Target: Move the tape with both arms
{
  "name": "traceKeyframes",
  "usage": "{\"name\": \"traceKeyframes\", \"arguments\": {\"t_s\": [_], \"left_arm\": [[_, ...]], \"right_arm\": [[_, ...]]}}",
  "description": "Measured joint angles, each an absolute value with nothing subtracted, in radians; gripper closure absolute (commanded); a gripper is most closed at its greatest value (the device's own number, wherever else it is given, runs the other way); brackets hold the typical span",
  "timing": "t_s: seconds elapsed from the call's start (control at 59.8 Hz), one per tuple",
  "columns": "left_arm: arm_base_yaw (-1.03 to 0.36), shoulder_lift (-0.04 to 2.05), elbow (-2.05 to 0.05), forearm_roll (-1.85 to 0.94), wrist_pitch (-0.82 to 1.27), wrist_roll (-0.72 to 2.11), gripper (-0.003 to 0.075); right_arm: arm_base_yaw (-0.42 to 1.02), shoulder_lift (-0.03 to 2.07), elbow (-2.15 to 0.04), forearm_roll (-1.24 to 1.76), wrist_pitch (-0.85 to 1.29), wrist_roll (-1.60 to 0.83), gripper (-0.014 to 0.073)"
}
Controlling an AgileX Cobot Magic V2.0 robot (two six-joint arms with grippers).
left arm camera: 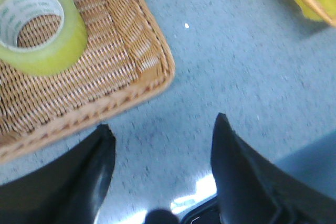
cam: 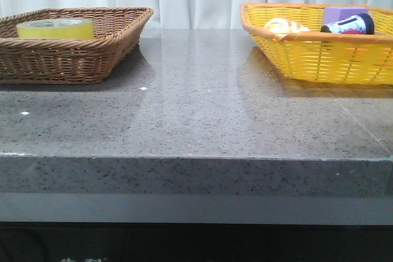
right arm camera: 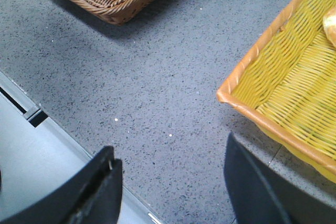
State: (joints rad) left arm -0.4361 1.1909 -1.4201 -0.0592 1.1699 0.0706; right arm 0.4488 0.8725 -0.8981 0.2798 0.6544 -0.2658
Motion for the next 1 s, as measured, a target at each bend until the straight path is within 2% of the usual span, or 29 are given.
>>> {"name": "traceKeyframes", "arguments": {"t_s": [0.402,0.586,0.803,0.904,1.004], "left_arm": [[-0.438,0.77,-0.979,-0.053,0.967,0.071,0.0314],[-0.438,0.656,-0.878,0.0,0.92,0.027,0.0335],[-0.438,0.636,-0.847,0.058,0.905,-0.048,0.0382],[-0.438,0.636,-0.847,0.061,0.904,-0.052,0.0434],[-0.438,0.636,-0.847,0.061,0.897,-0.053,0.0528]], "right_arm": [[0.446,0.872,-0.898,0.288,0.672,-0.264,0.014],[0.401,0.872,-0.898,0.278,0.672,-0.244,0.014],[0.374,0.872,-0.898,0.273,0.672,-0.232,0.0146],[0.374,0.872,-0.898,0.273,0.672,-0.231,0.0237],[0.374,0.872,-0.898,0.273,0.672,-0.231,0.0425]]}}
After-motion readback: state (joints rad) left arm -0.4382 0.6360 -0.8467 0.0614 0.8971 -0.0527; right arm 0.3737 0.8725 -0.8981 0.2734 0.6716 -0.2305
